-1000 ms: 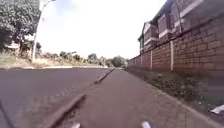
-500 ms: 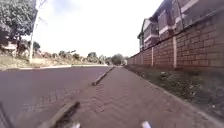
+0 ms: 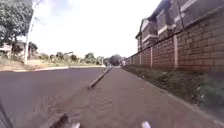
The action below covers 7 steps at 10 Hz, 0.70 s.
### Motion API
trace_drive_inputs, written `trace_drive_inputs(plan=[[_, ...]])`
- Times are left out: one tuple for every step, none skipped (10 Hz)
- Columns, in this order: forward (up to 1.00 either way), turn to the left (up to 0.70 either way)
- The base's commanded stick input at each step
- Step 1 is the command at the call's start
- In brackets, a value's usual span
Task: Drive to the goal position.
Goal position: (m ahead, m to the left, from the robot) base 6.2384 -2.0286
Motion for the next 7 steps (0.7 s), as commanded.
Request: trace_drive_inputs(plan=[[0.7,0.0],[0.7,0.0],[0.7,0.0],[0.7,0.0],[0.7,0.0],[0.7,0.0],[0.7,0.0]])
